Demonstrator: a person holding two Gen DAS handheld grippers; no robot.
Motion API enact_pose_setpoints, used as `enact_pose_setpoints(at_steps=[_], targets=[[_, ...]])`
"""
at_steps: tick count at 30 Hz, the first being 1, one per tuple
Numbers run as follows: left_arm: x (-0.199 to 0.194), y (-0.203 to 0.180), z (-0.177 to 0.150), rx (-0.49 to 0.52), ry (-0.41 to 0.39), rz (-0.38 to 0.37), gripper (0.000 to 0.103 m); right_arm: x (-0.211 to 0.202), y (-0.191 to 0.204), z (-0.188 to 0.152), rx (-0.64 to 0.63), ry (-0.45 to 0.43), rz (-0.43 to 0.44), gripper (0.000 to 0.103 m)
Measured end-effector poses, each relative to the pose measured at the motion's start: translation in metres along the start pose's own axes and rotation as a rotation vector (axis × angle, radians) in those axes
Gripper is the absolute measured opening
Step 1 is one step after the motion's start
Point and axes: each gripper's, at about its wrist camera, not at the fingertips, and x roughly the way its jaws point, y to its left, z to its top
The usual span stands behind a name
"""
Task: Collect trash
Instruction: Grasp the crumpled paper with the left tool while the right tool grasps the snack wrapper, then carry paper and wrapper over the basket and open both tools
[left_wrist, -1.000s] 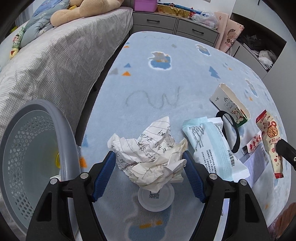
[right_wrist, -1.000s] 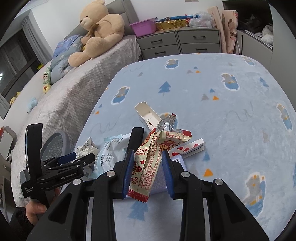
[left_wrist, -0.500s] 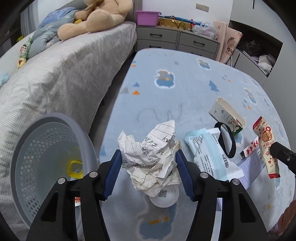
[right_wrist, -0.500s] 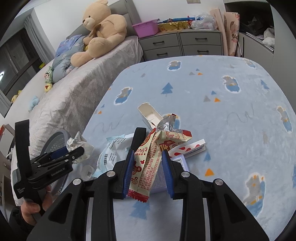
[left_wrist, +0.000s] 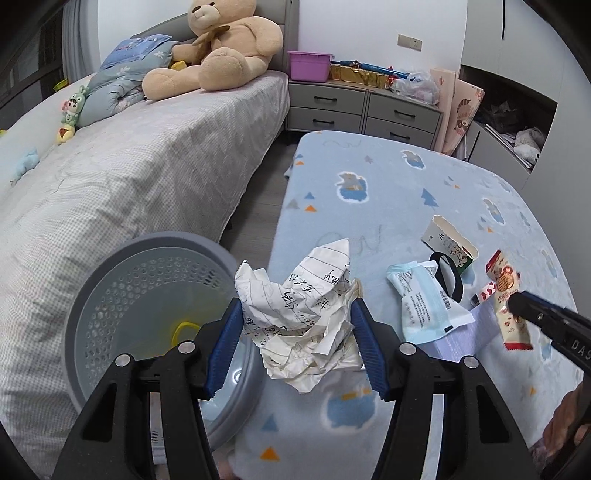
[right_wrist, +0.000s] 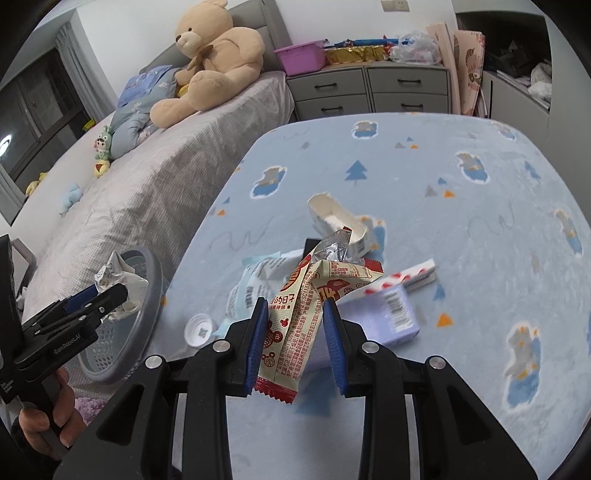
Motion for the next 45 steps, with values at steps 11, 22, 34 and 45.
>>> enact_pose_setpoints(at_steps=[11,22,34,45], targets=[[-0.028,0.050,-0.009,-0.027,-0.013,0.016,0.058,0.004,0.065,-0.014,-0.065,0.019,0.025,0.031],[-0.036,0.104,-0.017,-0.092,-0.014,0.074,0.058,0.016,0.132,-0.010,-0.169,0.045,0.087,0.031],[-0.027,0.152,-0.023,-0.139,0.003,0.129,0.058,0.049,0.197,-0.012,-0.255,0.095,0.156,0.031],[-0.010,0.186,-0.028,-0.177,0.038,0.173,0.058,0.079,0.232,-0.011,-0.302,0.134,0.218,0.031]])
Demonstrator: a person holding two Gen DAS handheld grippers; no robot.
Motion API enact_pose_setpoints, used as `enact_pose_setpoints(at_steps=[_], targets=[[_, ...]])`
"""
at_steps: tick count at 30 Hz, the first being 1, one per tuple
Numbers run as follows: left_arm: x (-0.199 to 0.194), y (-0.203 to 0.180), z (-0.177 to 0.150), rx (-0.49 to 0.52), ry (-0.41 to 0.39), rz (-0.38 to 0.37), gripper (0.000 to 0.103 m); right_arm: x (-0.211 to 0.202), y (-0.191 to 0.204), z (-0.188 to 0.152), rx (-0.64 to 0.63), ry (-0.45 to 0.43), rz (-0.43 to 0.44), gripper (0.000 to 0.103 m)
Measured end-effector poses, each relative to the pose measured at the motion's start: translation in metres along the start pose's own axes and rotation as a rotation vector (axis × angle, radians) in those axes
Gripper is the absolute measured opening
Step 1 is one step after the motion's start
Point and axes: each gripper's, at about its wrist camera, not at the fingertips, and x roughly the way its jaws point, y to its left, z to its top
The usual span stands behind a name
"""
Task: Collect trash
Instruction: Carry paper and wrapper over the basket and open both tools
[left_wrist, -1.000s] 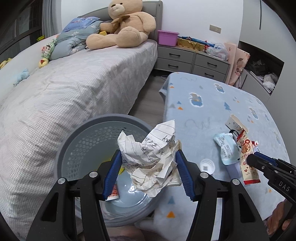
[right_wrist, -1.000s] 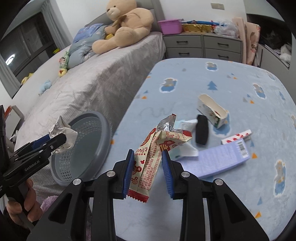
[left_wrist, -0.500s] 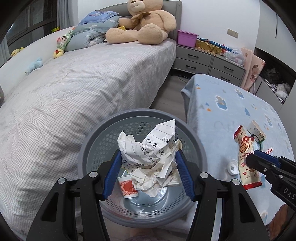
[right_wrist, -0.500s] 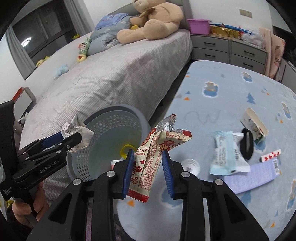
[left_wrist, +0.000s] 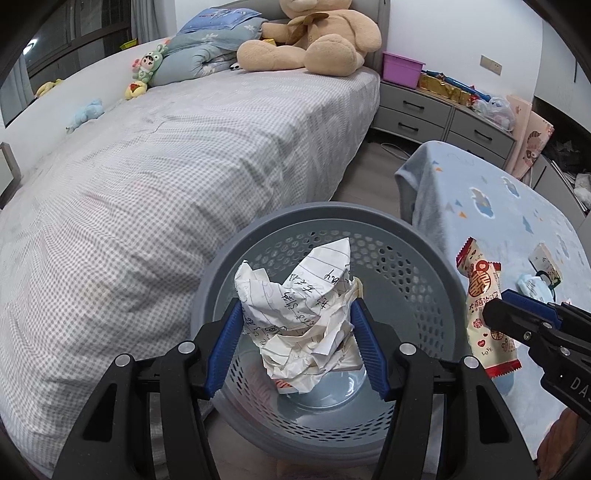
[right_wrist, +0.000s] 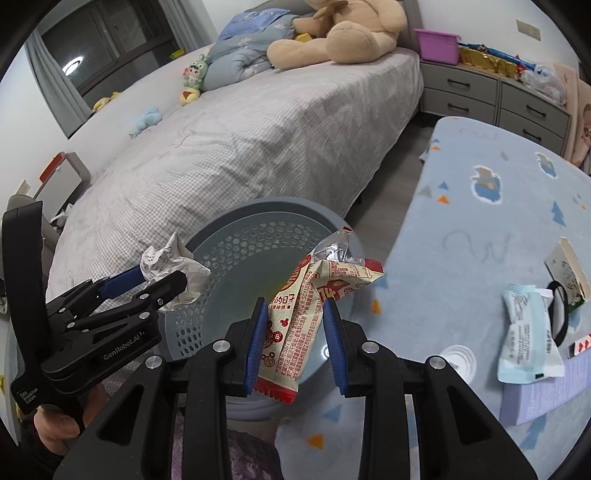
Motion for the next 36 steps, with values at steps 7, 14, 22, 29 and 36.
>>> enact_pose_setpoints(at_steps=[7,14,22,29,36], targets=[[0.008,0.013,-0.003,-0.016,0.011,0.020,0.058,0.020,0.011,0.005,-0.031,0.025,0.032,0.031],[0.017,0.015,-0.004,-0.017,0.024,0.015,0.058,0.036,0.014,0.003,-0.045,0.056,0.041,0.031],[0.019,0.016,-0.005,-0.025,0.023,0.007,0.058,0.041,0.015,0.001,-0.053,0.067,0.043,0.033],[0.017,0.017,-0.005,-0.036,0.018,0.015,0.065,0.036,0.012,0.005,-0.049,0.046,0.042,0.038],[0.015,0.020,-0.006,-0.048,0.022,0.026,0.072,0.033,0.009,0.006,-0.038,0.036,0.047,0.044]])
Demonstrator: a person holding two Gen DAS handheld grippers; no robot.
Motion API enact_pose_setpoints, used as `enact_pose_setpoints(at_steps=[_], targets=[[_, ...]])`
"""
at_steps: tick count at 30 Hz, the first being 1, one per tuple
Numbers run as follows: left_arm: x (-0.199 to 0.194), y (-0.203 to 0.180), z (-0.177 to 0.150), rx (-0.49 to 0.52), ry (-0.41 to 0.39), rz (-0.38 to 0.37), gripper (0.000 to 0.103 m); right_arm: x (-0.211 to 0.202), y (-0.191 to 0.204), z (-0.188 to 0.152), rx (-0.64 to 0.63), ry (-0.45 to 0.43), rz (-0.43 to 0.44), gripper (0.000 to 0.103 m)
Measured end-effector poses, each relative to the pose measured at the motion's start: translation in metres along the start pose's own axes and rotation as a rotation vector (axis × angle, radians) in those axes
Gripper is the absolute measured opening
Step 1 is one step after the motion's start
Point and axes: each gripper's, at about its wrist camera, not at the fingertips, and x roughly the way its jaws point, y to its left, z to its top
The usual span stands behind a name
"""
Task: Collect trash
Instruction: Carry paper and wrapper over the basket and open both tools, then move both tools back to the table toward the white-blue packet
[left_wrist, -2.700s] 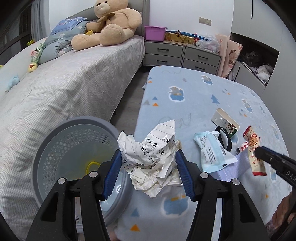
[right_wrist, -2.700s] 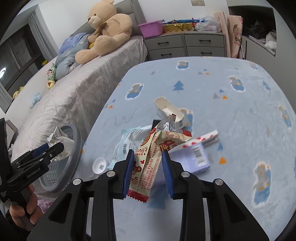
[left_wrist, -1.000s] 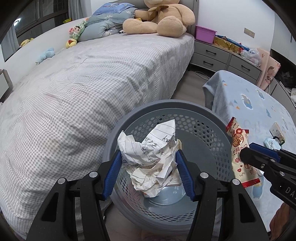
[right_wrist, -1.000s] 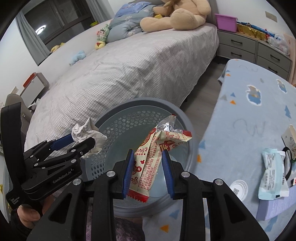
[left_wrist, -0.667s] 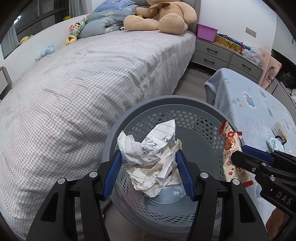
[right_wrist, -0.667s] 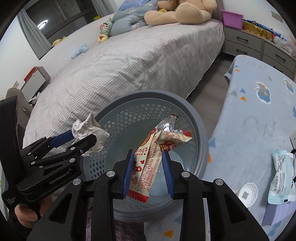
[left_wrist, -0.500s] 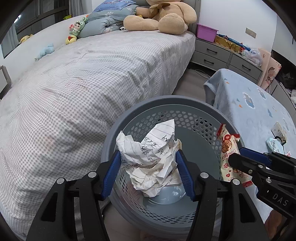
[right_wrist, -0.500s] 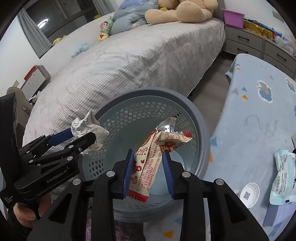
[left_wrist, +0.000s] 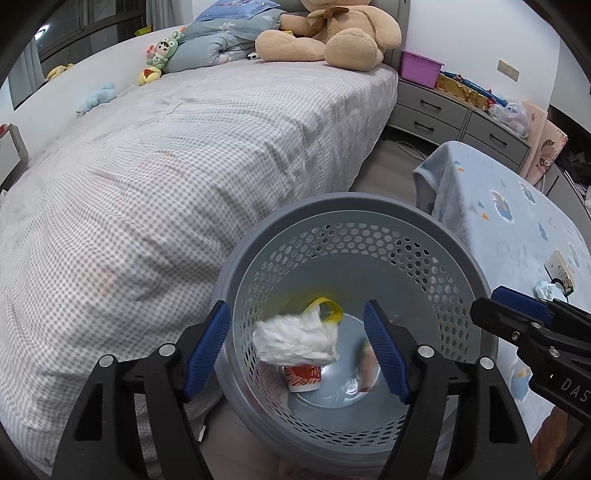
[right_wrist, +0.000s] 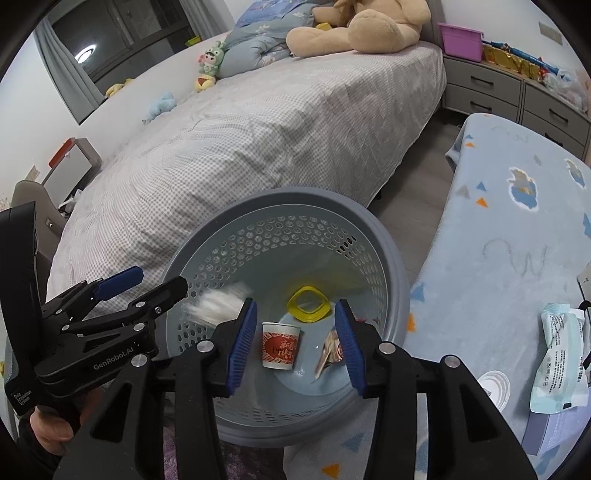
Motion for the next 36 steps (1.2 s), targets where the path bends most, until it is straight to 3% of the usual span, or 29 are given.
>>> enact_pose_setpoints(at_steps=[24,36], targets=[[-0.011,-0.003,-0.002,-0.007,-0.016,0.021,0.072,-0.005,-0.003,-0.005,0.007,-0.003,-0.003,0.044],[-0.030,-0.012,-0.003,0.003,-0.040,0.015,0.072,-0.026,-0.005,-0.015,0.009,-0.023,-0.016,0.050]])
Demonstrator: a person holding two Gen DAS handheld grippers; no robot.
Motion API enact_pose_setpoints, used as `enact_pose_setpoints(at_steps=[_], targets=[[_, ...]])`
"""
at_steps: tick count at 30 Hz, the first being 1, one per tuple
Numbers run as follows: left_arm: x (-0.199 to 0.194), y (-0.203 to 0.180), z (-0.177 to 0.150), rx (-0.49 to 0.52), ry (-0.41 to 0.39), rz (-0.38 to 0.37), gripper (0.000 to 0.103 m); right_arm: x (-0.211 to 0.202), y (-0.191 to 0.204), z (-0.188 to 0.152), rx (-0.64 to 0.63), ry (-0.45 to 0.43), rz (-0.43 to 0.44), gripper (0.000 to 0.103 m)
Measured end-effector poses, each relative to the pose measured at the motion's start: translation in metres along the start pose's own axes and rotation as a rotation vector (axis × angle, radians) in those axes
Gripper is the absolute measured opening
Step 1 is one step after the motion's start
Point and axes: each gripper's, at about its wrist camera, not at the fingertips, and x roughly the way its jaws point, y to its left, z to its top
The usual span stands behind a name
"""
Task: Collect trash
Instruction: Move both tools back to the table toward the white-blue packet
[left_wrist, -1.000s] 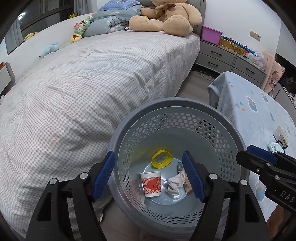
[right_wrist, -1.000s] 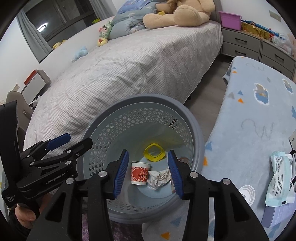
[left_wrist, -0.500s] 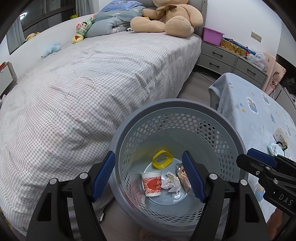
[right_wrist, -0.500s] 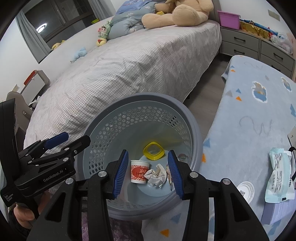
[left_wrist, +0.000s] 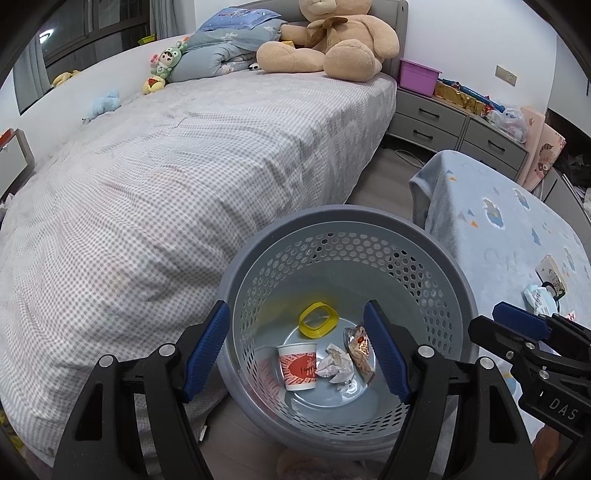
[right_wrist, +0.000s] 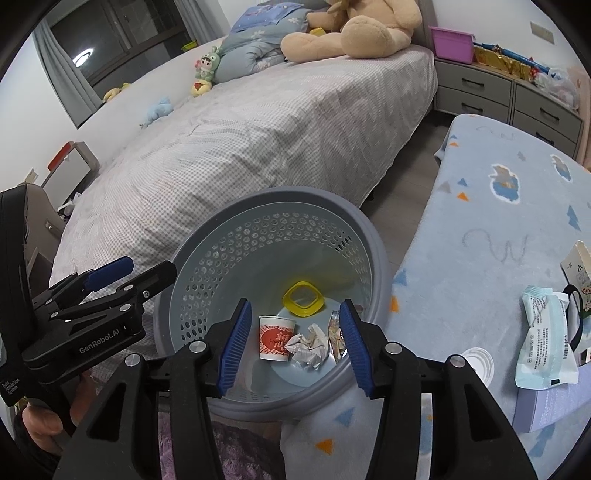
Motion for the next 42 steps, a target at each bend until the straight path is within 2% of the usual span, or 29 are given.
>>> enact_pose_setpoints(at_steps=[2,13,23,29,36,42], targets=[[-0.004,-0.003,0.000,0.004,-0.005,-0.002,0.073,-0.005,-0.002,-0.002,0.003,-0.008,-0.002,0.054],[-0.033,-0.037,-0.004,0.055,-0.038,-0.040,0.073,-0.045,-0.031,-0.024,0.063,-0.043,-0.036,0.058],[-0.053,-0.090,-0.017,0.120,-0.046,-0.110,0.073,-0.097,-0.090,-0.065,0.163,-0.065,-0.139,0.059],[-0.053,-0.125,-0.029,0.155,-0.024,-0.143,0.073,-0.117,-0.123,-0.085,0.215,-0.077,-0.186,0.059],[-0.044,-0.156,-0.043,0.178,-0.010,-0.133,0.073,-0.113,-0.145,-0.076,0.220,-0.084,-0.182,0.059],[-0.031,-0.160,-0.045,0.169,0.003,-0.106,0.073,-0.093,-0.155,-0.053,0.191,-0.068,-0.181,0.059]])
